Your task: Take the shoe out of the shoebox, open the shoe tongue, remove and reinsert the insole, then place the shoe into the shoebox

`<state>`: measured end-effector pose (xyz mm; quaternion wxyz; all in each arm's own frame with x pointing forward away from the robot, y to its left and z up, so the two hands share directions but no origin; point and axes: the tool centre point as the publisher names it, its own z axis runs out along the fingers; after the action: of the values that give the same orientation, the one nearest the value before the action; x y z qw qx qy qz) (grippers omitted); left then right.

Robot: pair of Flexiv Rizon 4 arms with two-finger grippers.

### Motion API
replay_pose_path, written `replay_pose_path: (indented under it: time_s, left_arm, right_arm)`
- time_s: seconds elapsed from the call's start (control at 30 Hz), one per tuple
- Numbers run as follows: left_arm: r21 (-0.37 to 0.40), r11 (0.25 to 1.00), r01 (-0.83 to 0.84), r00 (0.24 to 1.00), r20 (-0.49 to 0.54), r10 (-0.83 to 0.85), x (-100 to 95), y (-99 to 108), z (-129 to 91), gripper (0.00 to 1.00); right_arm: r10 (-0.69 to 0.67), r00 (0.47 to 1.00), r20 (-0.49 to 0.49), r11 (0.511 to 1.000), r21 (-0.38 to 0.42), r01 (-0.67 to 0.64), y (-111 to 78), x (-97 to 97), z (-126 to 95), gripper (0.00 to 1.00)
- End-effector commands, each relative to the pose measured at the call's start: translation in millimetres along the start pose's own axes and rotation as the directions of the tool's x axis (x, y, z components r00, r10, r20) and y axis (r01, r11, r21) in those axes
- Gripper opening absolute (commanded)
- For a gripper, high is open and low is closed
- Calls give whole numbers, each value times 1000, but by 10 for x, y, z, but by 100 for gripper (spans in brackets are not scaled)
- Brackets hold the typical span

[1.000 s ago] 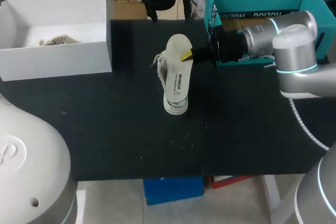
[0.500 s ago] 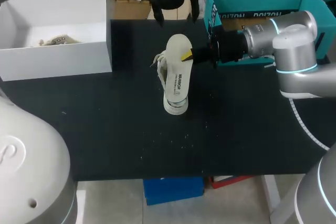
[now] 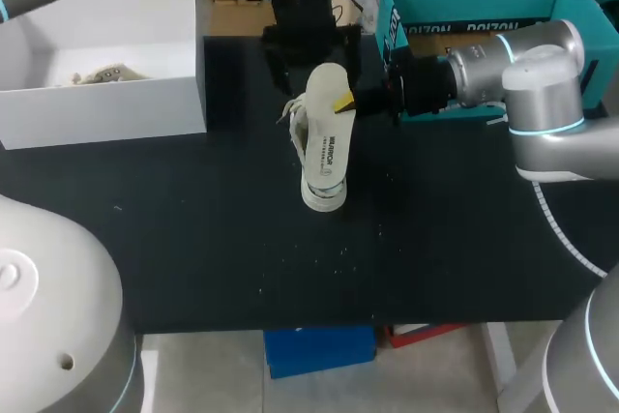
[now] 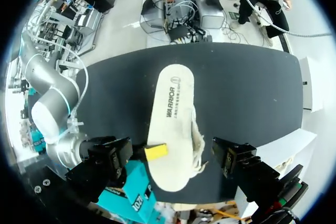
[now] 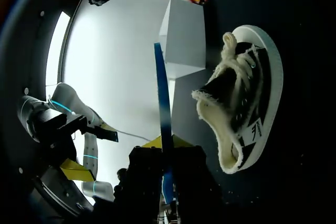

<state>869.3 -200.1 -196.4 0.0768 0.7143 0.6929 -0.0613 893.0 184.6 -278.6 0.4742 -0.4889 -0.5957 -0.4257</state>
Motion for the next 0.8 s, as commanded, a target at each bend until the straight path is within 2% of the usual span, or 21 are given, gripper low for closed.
replay_pose_path:
  time_s: [0.03,0.3,0.47,0.57,0.63,0.67,0.73,0.8]
  left_arm:
    - [-88,996,4,1000,23,-2,121,-357,36,100]
    - [-101,995,3,999,37,1,204,-744,94,100]
    - [-126,992,-3,993,119,18,257,-916,100,100]
    - [-159,987,20,962,273,24,378,-975,83,100]
    - [-161,986,41,880,473,40,452,-1023,43,100]
    - [-162,985,51,862,506,39,477,-1028,45,100]
    - [-157,984,90,763,646,33,553,-1024,58,100]
    - [-129,981,142,611,791,15,634,-1002,58,100]
  right_arm:
    - [0,1000,2,1000,0,0,6,4,8,0]
    - [0,1000,2,1000,0,0,6,4,8,0]
    - [0,1000,2,1000,0,0,6,4,8,0]
    - [0,1000,2,1000,0,0,6,4,8,0]
    - [0,1000,2,1000,0,0,6,4,8,0]
    - [0,1000,2,1000,0,0,6,4,8,0]
    - [0,1000,2,1000,0,0,6,4,8,0]
    - [0,1000,2,1000,0,0,6,4,8,0]
